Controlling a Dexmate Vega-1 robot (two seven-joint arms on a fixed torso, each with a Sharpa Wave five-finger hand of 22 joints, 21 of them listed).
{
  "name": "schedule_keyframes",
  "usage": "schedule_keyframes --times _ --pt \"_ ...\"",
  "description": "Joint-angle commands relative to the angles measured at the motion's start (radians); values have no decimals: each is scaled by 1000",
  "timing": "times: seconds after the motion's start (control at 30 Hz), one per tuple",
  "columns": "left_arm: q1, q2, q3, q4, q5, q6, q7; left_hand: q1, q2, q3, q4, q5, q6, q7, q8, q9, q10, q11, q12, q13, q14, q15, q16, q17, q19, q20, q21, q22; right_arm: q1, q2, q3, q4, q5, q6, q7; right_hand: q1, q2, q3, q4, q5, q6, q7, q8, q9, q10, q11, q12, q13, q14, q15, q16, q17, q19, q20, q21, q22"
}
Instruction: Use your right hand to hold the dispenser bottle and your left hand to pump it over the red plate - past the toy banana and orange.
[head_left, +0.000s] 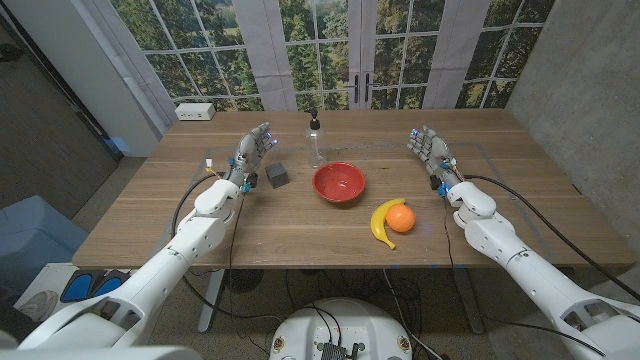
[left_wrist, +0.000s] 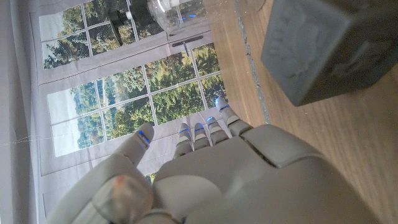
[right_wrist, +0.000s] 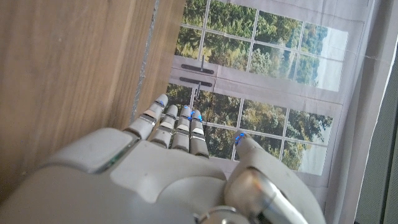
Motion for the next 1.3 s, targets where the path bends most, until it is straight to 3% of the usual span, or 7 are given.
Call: schedule_keyframes --times 0.03,0.27,0.4,0.53,0.67,0.8,1.3 --pt "-6 9 -3 -27 24 -10 18 6 80 9 2 7 7 0 6 3 1 -7 4 5 -1 -41 5 5 5 -57 3 3 19 80 36 168 86 89 102 7 4 2 -1 4 4 4 5 1 5 5 6 -2 4 -16 7 0 8 -27 4 5" --pt "-10 -2 -13 -17 -6 -8 5 5 77 11 2 8 6 -2 6 3 1 -9 4 5 -1 -42 5 4 6 -56 0 3 41 101 22 207 12 163 34 8 -5 6 -9 4 5 7 7 1 7 6 8 -9 7 -10 6 -11 10 -25 1 5" --pt "-30 -7 -6 22 3 -27 -17 4 73 12 1 8 7 -3 6 3 1 -11 4 5 0 -42 5 4 8 -57 -2 3 41 103 11 193 -60 180 -70 22 -49 -5 -70 -9 20 38 13 1 34 38 19 -37 31 37 18 -47 42 38 -4 7" --pt "-3 -27 -20 0 -12 -43 19 2 66 11 -1 7 6 -4 6 3 1 -11 4 5 1 -44 5 3 10 -52 -4 2 71 113 0 224 -62 180 -46 29 -52 -4 -85 -11 21 38 14 1 35 43 19 -43 37 42 21 -52 49 54 -4 7" --pt "-13 -18 -19 5 -21 -20 5 2 59 11 -6 7 9 -5 7 3 4 -11 5 5 6 -44 5 0 14 -47 -5 2 47 94 -16 143 -162 159 -194 39 -51 -1 -106 -11 19 42 14 1 36 47 18 -50 43 58 25 -58 55 75 -6 9" --pt "-17 -18 -17 12 -17 -27 -3 1 47 10 -15 6 11 -7 8 3 7 -9 6 5 11 -41 4 -3 21 -37 -8 3 36 58 -34 81 -215 104 -238 51 -46 4 -126 -9 26 42 17 2 44 46 22 -57 61 59 35 -60 66 98 -5 11" --pt "-36 -27 -12 49 -21 -37 -29 -2 28 8 -42 1 17 -8 9 4 27 8 11 5 37 -27 6 -8 42 -12 -15 4 19 -5 -57 -50 -278 -6 -283 82 -44 15 -175 1 38 37 22 4 60 48 28 -67 81 57 47 -60 77 111 -6 14"
